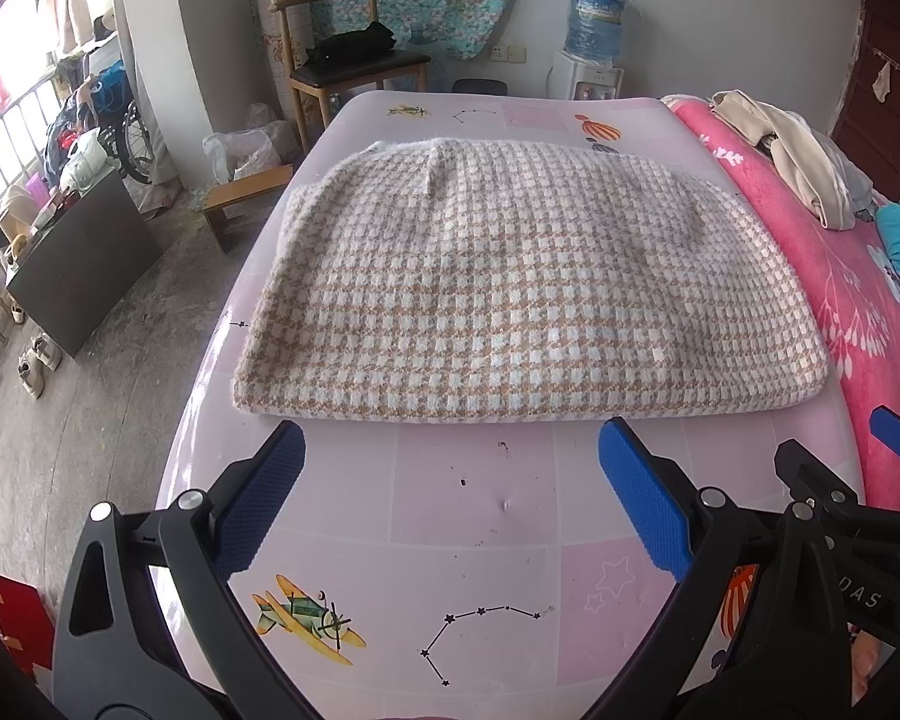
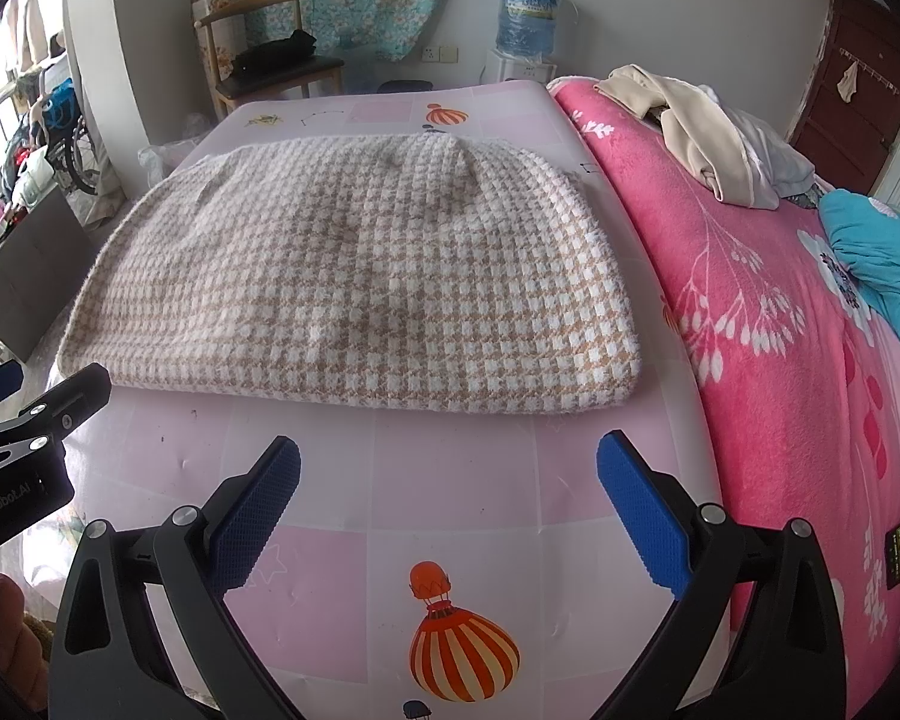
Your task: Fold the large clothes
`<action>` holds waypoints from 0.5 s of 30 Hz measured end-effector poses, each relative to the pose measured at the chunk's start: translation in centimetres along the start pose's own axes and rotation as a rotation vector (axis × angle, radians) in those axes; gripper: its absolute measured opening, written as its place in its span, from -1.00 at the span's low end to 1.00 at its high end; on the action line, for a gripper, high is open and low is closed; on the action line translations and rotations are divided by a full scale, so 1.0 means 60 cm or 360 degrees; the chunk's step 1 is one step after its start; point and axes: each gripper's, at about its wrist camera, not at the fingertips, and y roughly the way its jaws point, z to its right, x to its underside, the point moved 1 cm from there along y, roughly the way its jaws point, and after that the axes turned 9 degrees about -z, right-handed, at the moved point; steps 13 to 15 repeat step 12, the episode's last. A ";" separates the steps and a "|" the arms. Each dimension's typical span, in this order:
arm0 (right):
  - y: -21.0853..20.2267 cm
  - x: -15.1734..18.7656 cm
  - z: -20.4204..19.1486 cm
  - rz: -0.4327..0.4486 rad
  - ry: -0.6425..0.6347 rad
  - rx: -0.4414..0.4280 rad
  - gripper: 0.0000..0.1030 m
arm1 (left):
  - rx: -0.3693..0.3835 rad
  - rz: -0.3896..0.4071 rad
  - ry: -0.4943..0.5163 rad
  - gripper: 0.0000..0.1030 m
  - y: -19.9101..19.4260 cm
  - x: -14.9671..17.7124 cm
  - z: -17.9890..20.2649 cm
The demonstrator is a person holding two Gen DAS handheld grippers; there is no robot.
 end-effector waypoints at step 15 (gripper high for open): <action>0.000 -0.001 0.001 0.0001 -0.0002 0.0000 0.88 | -0.0001 0.0003 -0.0001 0.84 0.000 0.000 0.000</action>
